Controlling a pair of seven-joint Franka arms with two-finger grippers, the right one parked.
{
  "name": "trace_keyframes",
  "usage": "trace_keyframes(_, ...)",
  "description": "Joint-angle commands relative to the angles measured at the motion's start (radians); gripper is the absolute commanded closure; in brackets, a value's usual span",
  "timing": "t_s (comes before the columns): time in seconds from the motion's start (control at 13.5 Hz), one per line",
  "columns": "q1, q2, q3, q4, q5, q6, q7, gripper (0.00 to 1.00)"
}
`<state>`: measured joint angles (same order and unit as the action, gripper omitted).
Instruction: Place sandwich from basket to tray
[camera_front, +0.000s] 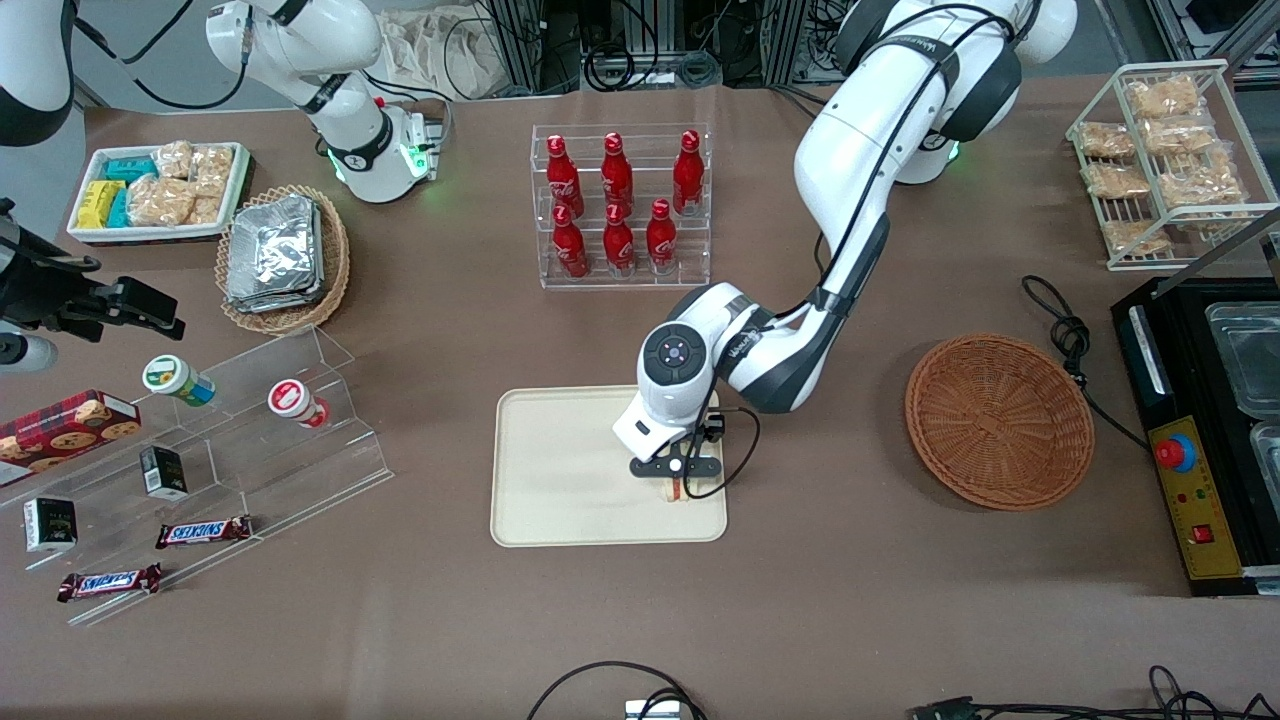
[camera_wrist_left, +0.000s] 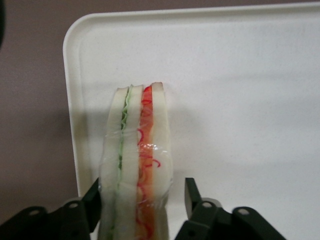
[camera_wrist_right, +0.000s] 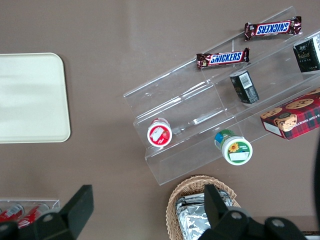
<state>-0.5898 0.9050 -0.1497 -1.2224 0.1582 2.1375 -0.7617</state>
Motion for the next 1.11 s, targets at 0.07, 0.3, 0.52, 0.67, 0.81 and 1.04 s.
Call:
trace_keyframes(0.07, -0.010, -0.003, 0.015, 0.038, 0.018, -0.004, -0.077, 0.00)
trace_keyframes(0.3, -0.001, -0.047, 0.022, 0.038, 0.027, -0.039, -0.125, 0.00)
trace_keyframes(0.52, 0.002, -0.110, 0.079, 0.040, 0.041, -0.140, -0.119, 0.00)
trace_keyframes(0.67, 0.002, -0.162, 0.133, 0.037, 0.037, -0.195, -0.113, 0.00)
trace_keyframes(0.81, 0.002, -0.207, 0.171, 0.034, 0.040, -0.234, -0.111, 0.00)
trace_keyframes(1.04, 0.004, -0.250, 0.234, 0.027, 0.024, -0.295, -0.012, 0.00)
